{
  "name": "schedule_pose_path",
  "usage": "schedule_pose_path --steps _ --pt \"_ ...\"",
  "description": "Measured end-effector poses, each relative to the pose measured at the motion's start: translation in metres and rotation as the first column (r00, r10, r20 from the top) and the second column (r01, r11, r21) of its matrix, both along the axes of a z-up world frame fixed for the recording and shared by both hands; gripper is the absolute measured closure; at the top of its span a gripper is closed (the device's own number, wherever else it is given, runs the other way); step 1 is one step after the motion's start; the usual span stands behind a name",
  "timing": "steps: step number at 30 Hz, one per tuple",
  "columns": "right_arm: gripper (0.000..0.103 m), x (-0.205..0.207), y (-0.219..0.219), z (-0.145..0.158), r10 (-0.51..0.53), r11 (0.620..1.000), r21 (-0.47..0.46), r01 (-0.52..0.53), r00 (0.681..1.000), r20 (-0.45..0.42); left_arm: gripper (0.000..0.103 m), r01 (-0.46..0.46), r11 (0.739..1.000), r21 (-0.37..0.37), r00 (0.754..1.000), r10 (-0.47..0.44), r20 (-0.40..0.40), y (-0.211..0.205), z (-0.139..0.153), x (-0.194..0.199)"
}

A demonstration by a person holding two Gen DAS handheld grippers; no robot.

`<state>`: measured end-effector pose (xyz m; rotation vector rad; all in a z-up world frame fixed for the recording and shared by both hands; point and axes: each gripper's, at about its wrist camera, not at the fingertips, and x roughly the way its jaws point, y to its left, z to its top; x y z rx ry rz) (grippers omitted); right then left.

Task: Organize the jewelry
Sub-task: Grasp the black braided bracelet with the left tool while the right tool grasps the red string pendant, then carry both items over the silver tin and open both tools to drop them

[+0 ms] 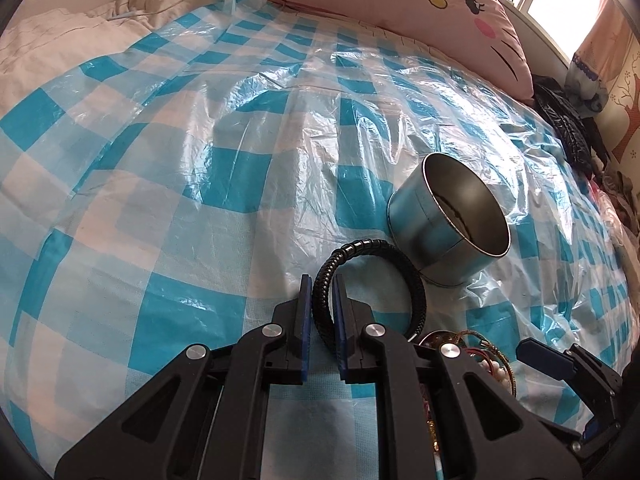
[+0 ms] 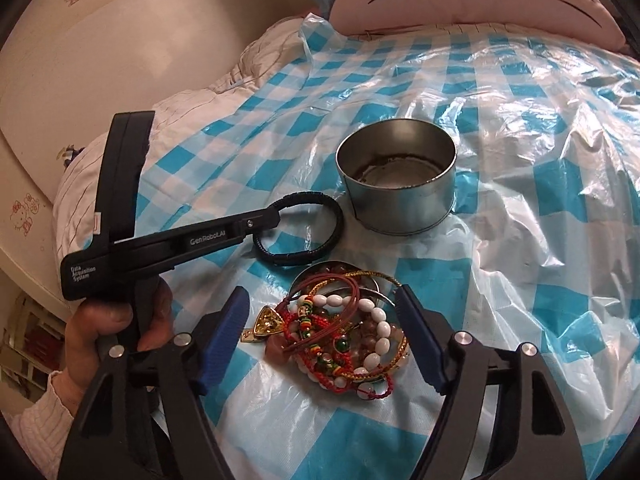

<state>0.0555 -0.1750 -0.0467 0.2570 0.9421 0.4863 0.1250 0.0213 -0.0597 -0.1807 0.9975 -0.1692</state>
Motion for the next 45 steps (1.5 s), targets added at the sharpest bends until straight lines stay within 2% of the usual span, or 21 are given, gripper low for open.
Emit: schedule_pose_path --steps 3,7,9,10,11,15,18,22,26,27,28,30,31,33,36,40,42,43,45 --pt "0.039 0.008 0.003 -0.006 0.011 1.0 0.007 -0.011 0.999 -0.03 0.093 -0.003 1.0 -0.005 1.0 0.003 -0.013 0.001 -0.003 0.002" --pt "0.05 0.013 0.014 -0.011 0.036 0.998 -0.046 -0.038 0.999 -0.032 0.093 -0.002 1.0 0.005 1.0 0.003 -0.026 -0.001 -0.006 0.003" --pt "0.066 0.012 0.017 -0.011 0.045 0.997 -0.065 -0.046 0.999 -0.024 0.093 0.001 1.0 0.01 0.999 -0.001 -0.032 -0.002 -0.007 0.004" --pt "0.079 0.012 0.016 -0.012 0.053 0.997 -0.057 -0.054 0.998 -0.023 0.093 0.004 1.0 0.013 0.999 -0.004 -0.033 -0.003 -0.008 0.004" --pt "0.097 0.01 0.018 -0.011 0.061 0.996 -0.058 -0.062 0.998 -0.019 0.093 0.007 1.0 0.017 1.0 -0.006 -0.03 -0.004 -0.007 0.004" --pt "0.097 0.003 0.017 -0.004 0.081 0.997 -0.011 -0.081 0.997 0.019 0.093 0.012 1.0 0.016 1.0 -0.012 -0.019 -0.004 -0.005 0.002" --pt "0.097 0.0 0.0 0.005 0.061 0.989 0.135 -0.066 0.997 0.04 0.094 0.009 1.0 -0.017 1.0 -0.01 -0.007 -0.001 -0.002 0.0" --pt "0.097 -0.01 -0.023 0.021 0.036 0.941 0.329 -0.072 0.993 0.116 0.094 0.022 0.998 -0.06 0.999 -0.021 0.029 0.002 0.007 -0.005" --pt "0.097 -0.014 -0.037 0.032 0.026 0.88 0.464 -0.101 0.986 0.165 0.094 0.042 0.996 -0.076 0.997 -0.037 0.072 -0.001 0.017 -0.011" --pt "0.097 -0.013 -0.039 0.032 0.022 0.878 0.469 -0.094 0.988 0.156 0.094 0.047 0.995 -0.084 0.996 -0.04 0.08 -0.001 0.019 -0.012" --pt "0.097 -0.011 -0.039 0.028 0.002 0.903 0.426 -0.058 0.992 0.13 0.094 0.05 0.995 -0.091 0.995 -0.042 0.088 -0.001 0.021 -0.013" --pt "0.097 -0.003 -0.033 0.015 -0.053 0.967 0.252 0.04 0.998 0.046 0.094 0.049 0.995 -0.089 0.995 -0.04 0.092 -0.002 0.022 -0.013" --pt "0.097 0.002 -0.03 0.009 -0.069 0.979 0.195 0.066 0.998 0.008 0.094 0.049 0.995 -0.088 0.995 -0.042 0.088 -0.002 0.021 -0.012" --pt "0.097 0.006 -0.023 0.003 -0.076 0.991 0.113 0.078 0.997 -0.017 0.094 0.05 0.995 -0.083 0.996 -0.043 0.082 -0.003 0.02 -0.012" --pt "0.096 0.005 -0.019 -0.002 -0.094 0.996 0.009 0.094 0.996 -0.003 0.094 0.051 0.996 -0.08 0.996 -0.044 0.082 -0.002 0.019 -0.011" --pt "0.096 0.005 -0.025 -0.004 -0.143 0.988 -0.055 0.143 0.99 0.009 0.094 0.051 0.996 -0.08 0.996 -0.044 0.082 -0.003 0.019 -0.011" --pt "0.074 0.006 -0.031 -0.006 -0.17 0.984 -0.056 0.17 0.985 -0.002 0.094 0.05 0.996 -0.08 0.996 -0.043 0.081 -0.003 0.019 -0.011" --pt "0.054 0.005 -0.034 -0.006 -0.178 0.983 -0.049 0.178 0.984 -0.002 0.094 0.051 0.996 -0.08 0.996 -0.045 0.081 -0.003 0.019 -0.011" --pt "0.053 0.004 -0.036 -0.004 -0.169 0.985 -0.021 0.169 0.986 0.004 0.094 0.051 0.996 -0.079 0.996 -0.044 0.082 -0.003 0.019 -0.011"
